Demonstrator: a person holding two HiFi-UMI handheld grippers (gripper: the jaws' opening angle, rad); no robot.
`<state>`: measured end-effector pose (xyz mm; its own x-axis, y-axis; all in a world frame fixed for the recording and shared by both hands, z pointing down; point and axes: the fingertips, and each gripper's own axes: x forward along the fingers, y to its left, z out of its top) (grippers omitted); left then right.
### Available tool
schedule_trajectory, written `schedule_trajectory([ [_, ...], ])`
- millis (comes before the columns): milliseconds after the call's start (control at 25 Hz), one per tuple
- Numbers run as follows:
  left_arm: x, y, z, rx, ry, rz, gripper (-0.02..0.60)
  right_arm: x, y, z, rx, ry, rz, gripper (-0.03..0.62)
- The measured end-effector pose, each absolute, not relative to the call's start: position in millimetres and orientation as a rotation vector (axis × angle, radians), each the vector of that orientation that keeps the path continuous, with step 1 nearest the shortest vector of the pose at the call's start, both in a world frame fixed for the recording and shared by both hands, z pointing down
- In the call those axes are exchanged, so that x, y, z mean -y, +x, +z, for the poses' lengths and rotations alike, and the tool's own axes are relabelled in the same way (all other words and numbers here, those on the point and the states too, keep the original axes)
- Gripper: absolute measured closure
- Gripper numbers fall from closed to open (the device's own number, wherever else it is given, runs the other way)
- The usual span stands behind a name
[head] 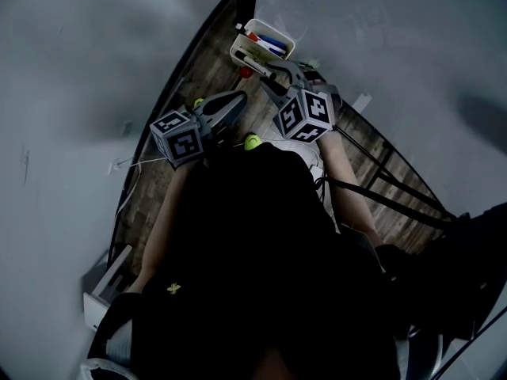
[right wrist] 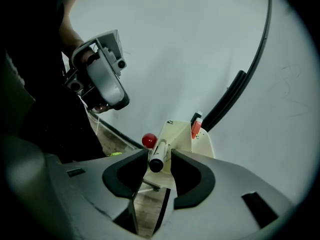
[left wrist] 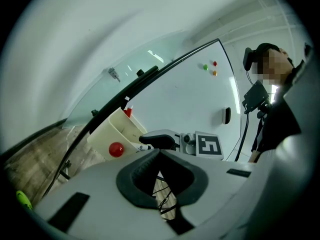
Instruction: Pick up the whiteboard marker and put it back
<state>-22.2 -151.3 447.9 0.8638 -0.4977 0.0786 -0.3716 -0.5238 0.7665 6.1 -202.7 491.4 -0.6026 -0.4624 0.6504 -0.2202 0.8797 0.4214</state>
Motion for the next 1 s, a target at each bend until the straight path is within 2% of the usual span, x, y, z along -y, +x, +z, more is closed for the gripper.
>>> schedule_trajectory([
  [160, 154, -22, 446, 0.625, 2.192, -0.188, 0.575, 202, 6, 493, 2.226, 0.463, -0.403, 0.45],
  [320, 153, -19, 443, 0.622, 2.193, -0.178, 0.575, 200, 4, 494, 2.234, 0.445, -0.409, 0.492],
  [1000, 146, -18, 445, 0.605, 2.199, -0.17, 0.575, 197, 7, 480, 2.343, 0.523, -0.302, 0.517],
])
